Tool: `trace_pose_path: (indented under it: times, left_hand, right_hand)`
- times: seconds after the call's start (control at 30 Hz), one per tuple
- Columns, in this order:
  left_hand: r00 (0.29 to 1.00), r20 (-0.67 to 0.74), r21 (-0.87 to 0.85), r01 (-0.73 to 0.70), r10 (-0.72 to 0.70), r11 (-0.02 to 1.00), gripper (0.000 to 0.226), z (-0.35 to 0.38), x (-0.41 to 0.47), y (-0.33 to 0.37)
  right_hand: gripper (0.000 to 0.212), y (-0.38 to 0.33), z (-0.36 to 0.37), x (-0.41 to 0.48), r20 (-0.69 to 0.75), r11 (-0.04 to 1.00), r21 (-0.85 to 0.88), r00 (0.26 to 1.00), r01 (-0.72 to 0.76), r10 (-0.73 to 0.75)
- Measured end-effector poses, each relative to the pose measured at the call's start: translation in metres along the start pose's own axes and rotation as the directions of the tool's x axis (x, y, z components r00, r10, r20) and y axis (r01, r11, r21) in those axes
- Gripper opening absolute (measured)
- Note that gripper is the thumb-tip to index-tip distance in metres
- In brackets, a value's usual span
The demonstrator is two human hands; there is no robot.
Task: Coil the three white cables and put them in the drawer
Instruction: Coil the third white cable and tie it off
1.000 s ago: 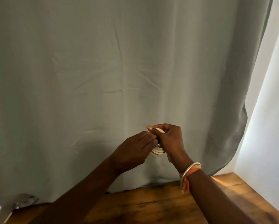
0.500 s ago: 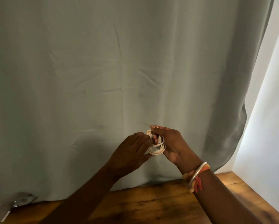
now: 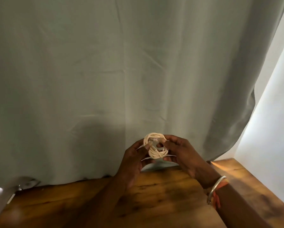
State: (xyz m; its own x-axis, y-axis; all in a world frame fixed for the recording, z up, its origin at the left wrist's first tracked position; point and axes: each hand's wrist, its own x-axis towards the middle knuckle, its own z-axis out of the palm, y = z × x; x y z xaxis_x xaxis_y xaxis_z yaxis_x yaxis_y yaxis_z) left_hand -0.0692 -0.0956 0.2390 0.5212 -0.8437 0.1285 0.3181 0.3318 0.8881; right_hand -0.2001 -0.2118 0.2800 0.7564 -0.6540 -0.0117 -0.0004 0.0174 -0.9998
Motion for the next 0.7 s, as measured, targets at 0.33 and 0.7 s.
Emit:
trace_pose_path:
  times: [0.33,0.7]
  left_hand:
    - [0.774,-0.038,0.102,0.633,-0.632,0.768,0.027,-0.041,-0.050,-0.138]
    - [0.642,-0.033,0.887,0.372,-0.766,0.274,0.023,-0.039,-0.072,-0.236]
  right_hand:
    - [0.017,0.177,-0.028,-0.058,-0.123,0.942,-0.037,0.937,-0.333,0.326]
    - [0.015,0.294,-0.056,-0.144,-0.271,0.851,-0.113,0.840,-0.513,0.470]
